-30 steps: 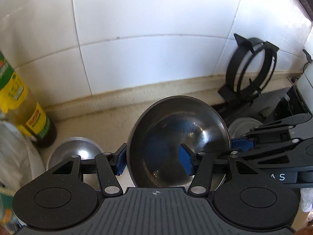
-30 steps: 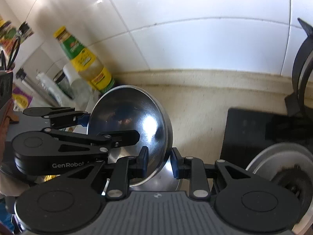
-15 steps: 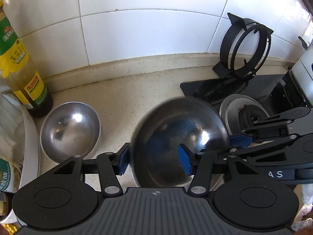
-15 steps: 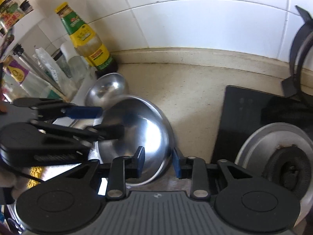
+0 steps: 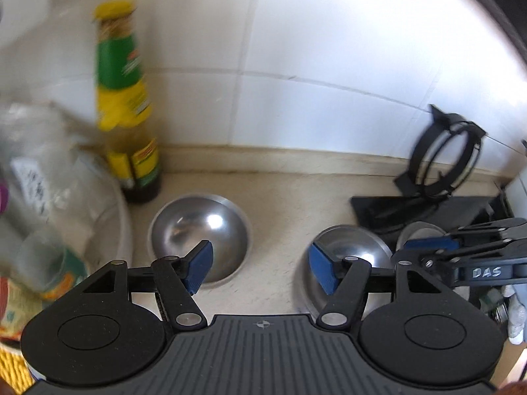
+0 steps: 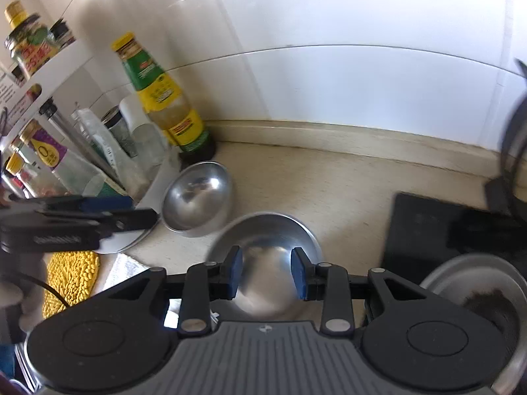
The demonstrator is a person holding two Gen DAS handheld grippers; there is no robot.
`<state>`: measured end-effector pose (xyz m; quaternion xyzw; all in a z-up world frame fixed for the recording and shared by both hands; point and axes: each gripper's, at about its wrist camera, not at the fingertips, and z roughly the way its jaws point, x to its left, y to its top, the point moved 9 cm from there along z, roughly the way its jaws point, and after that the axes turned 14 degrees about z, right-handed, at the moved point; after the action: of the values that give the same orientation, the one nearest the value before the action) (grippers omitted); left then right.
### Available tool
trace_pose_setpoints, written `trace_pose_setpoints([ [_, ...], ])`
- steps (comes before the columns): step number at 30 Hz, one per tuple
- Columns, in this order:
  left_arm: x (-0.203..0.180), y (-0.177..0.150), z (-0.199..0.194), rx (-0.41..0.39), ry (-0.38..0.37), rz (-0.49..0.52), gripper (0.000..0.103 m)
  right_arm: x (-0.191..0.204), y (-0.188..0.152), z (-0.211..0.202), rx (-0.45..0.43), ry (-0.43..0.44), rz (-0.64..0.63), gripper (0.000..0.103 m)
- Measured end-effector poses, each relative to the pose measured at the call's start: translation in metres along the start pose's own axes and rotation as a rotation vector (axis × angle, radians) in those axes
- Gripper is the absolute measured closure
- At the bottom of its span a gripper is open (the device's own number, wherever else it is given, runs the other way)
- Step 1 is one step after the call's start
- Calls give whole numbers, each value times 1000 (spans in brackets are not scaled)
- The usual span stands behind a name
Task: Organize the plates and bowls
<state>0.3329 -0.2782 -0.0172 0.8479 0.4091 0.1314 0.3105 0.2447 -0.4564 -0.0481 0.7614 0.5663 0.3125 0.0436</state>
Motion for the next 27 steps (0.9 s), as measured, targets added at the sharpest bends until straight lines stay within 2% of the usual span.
trace_pose_setpoints([
  [5,20,-17,16,38,43,-92,31,28,12,26,27,20,-52,64],
  [12,35,-27,31,65,99,-115,27,53,24,63,70,15,-121,62],
  [19,42,-32,51,106,133,-116,27,57,30,99,113,6,-129,61],
  [27,49,-37,69,131,153,-125,27,57,33,122,144,14,-124,61],
])
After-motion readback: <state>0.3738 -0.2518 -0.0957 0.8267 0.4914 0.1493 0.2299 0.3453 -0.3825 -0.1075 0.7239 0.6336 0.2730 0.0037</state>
